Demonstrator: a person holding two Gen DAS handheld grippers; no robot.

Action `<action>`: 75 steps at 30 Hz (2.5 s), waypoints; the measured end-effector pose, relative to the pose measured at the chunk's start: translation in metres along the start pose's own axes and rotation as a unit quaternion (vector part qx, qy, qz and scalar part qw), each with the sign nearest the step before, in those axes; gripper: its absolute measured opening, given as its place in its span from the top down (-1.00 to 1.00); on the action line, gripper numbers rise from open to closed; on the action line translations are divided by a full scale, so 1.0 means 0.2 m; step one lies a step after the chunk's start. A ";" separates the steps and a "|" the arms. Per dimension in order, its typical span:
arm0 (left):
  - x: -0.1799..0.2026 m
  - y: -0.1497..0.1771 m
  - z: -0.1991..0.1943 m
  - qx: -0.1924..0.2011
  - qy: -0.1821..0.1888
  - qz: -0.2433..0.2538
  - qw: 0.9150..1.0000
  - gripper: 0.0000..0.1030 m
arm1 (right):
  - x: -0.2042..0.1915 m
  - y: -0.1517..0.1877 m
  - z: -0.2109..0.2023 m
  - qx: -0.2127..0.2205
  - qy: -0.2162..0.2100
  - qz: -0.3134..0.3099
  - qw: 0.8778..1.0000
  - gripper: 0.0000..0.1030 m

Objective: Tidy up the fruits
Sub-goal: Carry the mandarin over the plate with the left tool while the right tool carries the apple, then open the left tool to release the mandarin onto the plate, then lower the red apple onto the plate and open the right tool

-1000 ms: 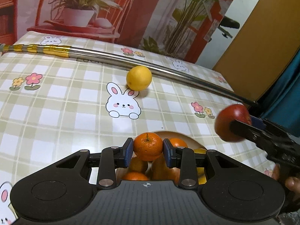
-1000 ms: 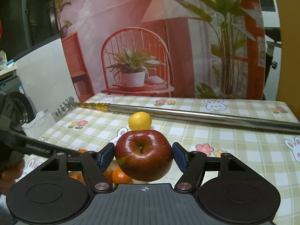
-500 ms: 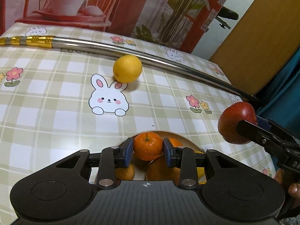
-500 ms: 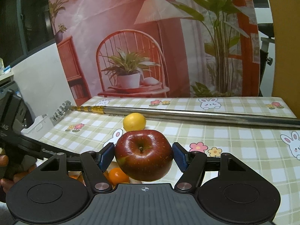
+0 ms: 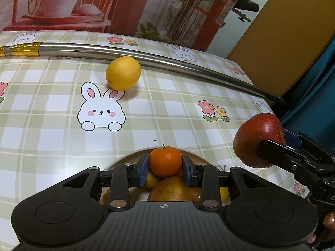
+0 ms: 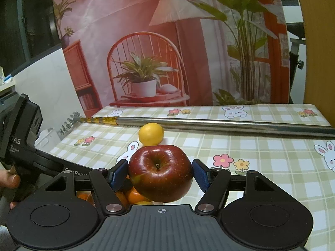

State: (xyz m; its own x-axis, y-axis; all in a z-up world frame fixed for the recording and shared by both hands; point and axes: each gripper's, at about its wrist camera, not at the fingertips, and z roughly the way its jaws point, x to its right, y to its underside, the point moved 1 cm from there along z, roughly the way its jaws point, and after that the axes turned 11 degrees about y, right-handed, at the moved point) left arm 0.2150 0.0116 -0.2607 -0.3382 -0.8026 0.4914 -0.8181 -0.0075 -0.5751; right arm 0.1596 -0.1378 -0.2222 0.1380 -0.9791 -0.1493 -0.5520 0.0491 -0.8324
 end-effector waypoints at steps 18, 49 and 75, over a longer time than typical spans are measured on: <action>-0.14 0.06 -0.17 -0.004 -0.015 -0.015 1.000 0.30 | -0.01 0.01 0.00 -0.003 -0.010 0.005 1.000 -0.23; 0.02 0.11 -0.31 0.005 -0.002 0.033 0.999 0.26 | -0.02 0.03 -0.09 0.005 -0.015 0.011 1.000 -0.23; 0.14 0.35 -0.49 0.068 -0.030 0.029 0.997 0.26 | -0.10 0.24 -0.17 -0.062 0.012 -0.033 0.997 -0.22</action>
State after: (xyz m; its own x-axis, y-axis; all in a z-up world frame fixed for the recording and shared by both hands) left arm 0.1017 0.0470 -0.2225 -0.3514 -0.8383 0.4169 -0.7260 -0.0372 -0.6867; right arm 0.1019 -0.1230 -0.2417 0.1591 -0.9838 -0.0829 -0.6401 -0.0389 -0.7673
